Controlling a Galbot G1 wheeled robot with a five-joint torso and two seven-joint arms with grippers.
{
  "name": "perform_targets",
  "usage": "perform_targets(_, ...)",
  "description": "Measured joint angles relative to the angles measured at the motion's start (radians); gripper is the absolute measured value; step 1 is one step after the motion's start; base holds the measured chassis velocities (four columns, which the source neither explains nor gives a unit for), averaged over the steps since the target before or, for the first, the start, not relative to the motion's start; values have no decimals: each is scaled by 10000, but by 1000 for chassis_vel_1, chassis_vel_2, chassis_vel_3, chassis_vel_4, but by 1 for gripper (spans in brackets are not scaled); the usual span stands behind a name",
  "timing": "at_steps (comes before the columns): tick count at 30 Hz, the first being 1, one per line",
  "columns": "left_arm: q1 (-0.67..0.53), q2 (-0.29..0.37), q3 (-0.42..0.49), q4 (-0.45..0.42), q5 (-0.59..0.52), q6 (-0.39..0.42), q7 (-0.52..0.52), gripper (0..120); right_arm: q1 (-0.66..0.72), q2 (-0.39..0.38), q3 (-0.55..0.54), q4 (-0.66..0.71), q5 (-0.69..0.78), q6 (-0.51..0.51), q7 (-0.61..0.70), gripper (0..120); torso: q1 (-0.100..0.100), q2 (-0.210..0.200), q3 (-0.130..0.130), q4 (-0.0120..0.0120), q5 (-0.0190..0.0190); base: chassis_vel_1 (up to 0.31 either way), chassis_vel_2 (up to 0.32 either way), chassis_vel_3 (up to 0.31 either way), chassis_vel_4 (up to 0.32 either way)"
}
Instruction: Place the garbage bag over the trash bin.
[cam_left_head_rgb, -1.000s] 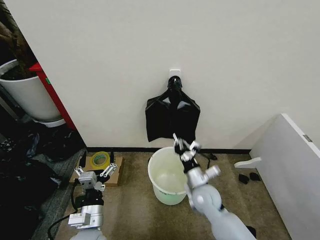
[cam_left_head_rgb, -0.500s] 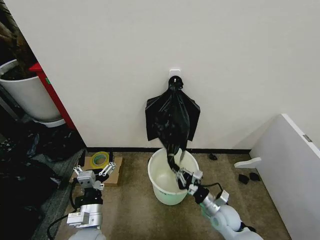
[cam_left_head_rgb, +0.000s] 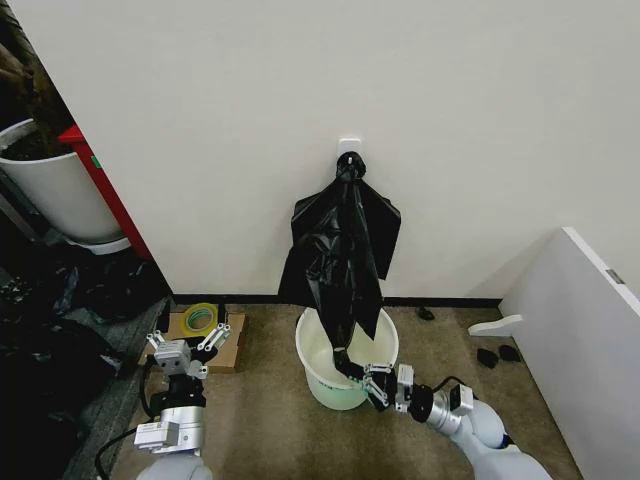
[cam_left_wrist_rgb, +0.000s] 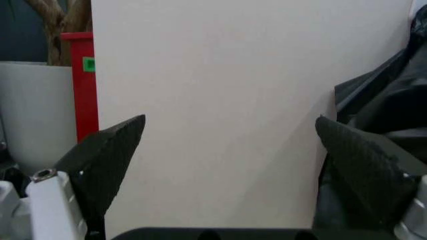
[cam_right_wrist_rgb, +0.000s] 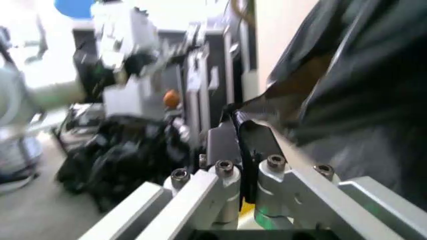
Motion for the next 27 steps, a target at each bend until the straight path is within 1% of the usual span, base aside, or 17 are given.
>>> perform_targets(3,-1,0,-9,9,2,3,0,100,27,20,73,350,209,255,162,13,0,0,0,0,0,0,0,0,0)
perform_targets(4,-1,0,-9,9,2,3,0,100,27,20,73,350,209,255,162,13,0,0,0,0,0,0,0,0,0)
perform_targets(6,4,2,-16,11,2,3,-12,100,-38,20,272,599,172,404,77,22,0,0,0,0,0,0,0,0,0)
perform_targets(7,7,6,-20,13,2,3,-23,100,-113,20,428,772,159,451,-83,28,0,0,0,-1,0,0,0,0,0)
perform_targets(8,7,6,-20,13,2,3,-23,100,-113,20,428,772,159,451,-83,28,0,0,0,-1,0,0,0,0,0)
perform_targets(12,33,48,-35,32,6,-1,-51,100,-459,-9,1110,1373,-50,558,-935,46,0,0,0,-1,0,0,0,0,0)
perform_targets(13,33,48,-35,32,6,-1,-51,100,-459,-9,1110,1373,-50,558,-935,46,0,0,0,-1,0,0,0,0,0)
perform_targets(16,38,57,-18,41,24,-1,-54,100,-567,-30,1492,1491,-589,913,-1131,61,0,0,0,-2,0,0,0,0,0)
perform_targets(17,38,57,-18,41,24,-1,-54,100,-567,-30,1492,1491,-589,913,-1131,61,0,0,0,-2,0,0,0,0,0)
perform_targets(19,37,55,7,43,46,3,-54,100,-508,20,1637,1306,-1377,1458,-604,71,0,0,0,-1,0,0,0,0,0)
perform_targets(20,37,55,7,43,46,3,-54,100,-508,20,1637,1306,-1377,1458,-604,71,0,0,0,-1,0,0,0,0,0)
perform_targets(21,34,54,15,43,51,7,-54,100,-497,50,1636,1200,-1998,1767,163,76,0,0,0,0,0,0,0,0,0)
perform_targets(23,29,74,8,42,53,18,-52,100,-630,84,1305,1079,-3668,2075,3133,86,0,0,0,0,-1,0,0,0,0)
perform_targets(24,29,74,8,42,53,18,-52,100,-630,84,1305,1079,-3668,2075,3133,86,0,0,0,0,-1,0,0,0,0)
perform_targets(25,28,87,0,40,50,22,-53,100,-720,81,1119,1078,-4042,1968,4203,89,0,0,0,0,1,0,0,0,0)
perform_targets(26,27,112,-16,33,42,25,-55,100,-803,69,910,1084,-4271,1696,5433,95,0,0,0,-1,3,0,0,0,0)
perform_targets(27,26,127,-29,23,30,27,-58,100,-847,54,766,1106,-4278,1446,6143,98,0,0,0,-1,1,0,0,0,0)
